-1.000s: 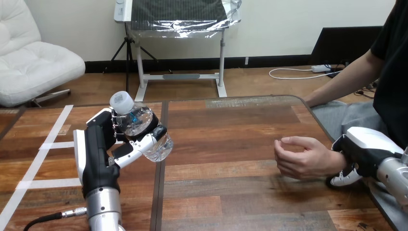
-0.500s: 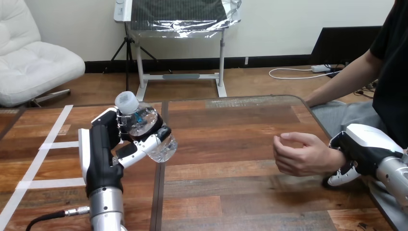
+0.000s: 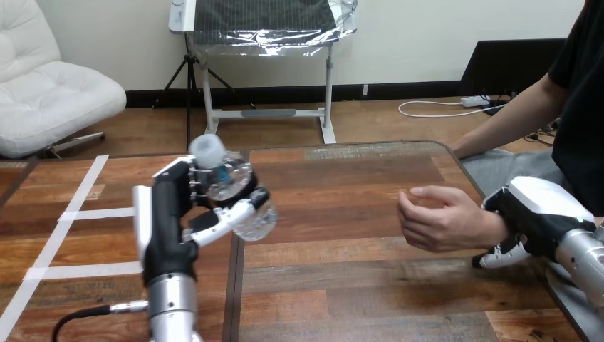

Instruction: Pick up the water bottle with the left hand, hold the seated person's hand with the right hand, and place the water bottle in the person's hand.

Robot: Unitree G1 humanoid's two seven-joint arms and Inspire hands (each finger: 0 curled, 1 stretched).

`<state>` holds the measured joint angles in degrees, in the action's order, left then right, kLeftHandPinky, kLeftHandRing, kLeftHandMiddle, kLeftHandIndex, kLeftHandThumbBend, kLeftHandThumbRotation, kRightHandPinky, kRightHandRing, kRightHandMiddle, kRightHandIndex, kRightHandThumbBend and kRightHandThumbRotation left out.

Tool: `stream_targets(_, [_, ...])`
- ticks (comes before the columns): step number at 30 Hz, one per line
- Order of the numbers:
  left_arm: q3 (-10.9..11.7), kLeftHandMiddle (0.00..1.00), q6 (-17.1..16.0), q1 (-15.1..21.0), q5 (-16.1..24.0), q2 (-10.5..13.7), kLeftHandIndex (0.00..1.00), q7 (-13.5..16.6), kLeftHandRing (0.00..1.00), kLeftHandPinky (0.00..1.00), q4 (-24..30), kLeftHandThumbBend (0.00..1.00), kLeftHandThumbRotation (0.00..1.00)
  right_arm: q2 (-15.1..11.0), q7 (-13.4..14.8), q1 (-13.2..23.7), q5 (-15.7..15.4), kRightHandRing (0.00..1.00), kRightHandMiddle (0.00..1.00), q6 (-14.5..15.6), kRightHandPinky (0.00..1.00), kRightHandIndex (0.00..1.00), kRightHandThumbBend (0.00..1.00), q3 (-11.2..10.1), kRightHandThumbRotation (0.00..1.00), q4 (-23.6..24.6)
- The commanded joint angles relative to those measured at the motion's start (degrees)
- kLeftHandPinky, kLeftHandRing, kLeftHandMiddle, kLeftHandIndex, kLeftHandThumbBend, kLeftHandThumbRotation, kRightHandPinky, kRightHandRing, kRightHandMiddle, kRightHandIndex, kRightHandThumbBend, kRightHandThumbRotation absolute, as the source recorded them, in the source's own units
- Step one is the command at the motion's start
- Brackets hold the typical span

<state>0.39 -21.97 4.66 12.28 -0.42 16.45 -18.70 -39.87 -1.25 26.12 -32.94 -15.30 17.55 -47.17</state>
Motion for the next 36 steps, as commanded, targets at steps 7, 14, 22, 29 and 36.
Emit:
stream_targets(7, [-2.44, 0.45, 0.6, 5.81, 1.52, -1.37, 0.46, -0.72, 0.41, 0.38, 5.94, 0.71, 0.0, 0.34, 0.31, -0.7, 0.44, 0.27, 0.36, 0.27, 0.21, 0.41, 0.7, -1.44, 0.0, 8.06])
stream_targets(14, [-3.41, 0.44, 1.58, 6.04, 2.03, -2.13, 0.46, -1.26, 0.4, 0.37, 7.18, 0.71, 0.0, 0.17, 0.87, -1.34, 0.95, 0.26, 0.34, -0.73, 0.2, 0.38, 0.69, -2.2, 0.0, 9.3])
stream_targets(22, [-4.49, 0.44, 2.85, 6.47, 2.61, -2.93, 0.46, -1.58, 0.4, 0.37, 8.26, 0.72, 0.0, -0.22, 0.81, -1.97, 1.43, 0.23, 0.3, -1.19, 0.18, 0.34, 0.68, -3.12, 0.0, 11.17])
stream_targets(29, [-5.55, 0.43, 3.99, 6.91, 2.84, -3.22, 0.45, -2.04, 0.39, 0.36, 8.93, 0.72, 0.0, -0.42, 1.78, -2.18, 0.97, 0.23, 0.3, -1.17, 0.17, 0.34, 0.68, -3.56, 0.0, 12.23])
stream_targets(36, [-6.53, 0.43, 4.55, 7.34, 2.92, -3.57, 0.45, -2.44, 0.38, 0.35, 9.37, 0.72, 0.0, -1.04, 1.39, -2.44, 0.46, 0.23, 0.31, -0.48, 0.18, 0.35, 0.69, -3.67, 0.0, 13.99])
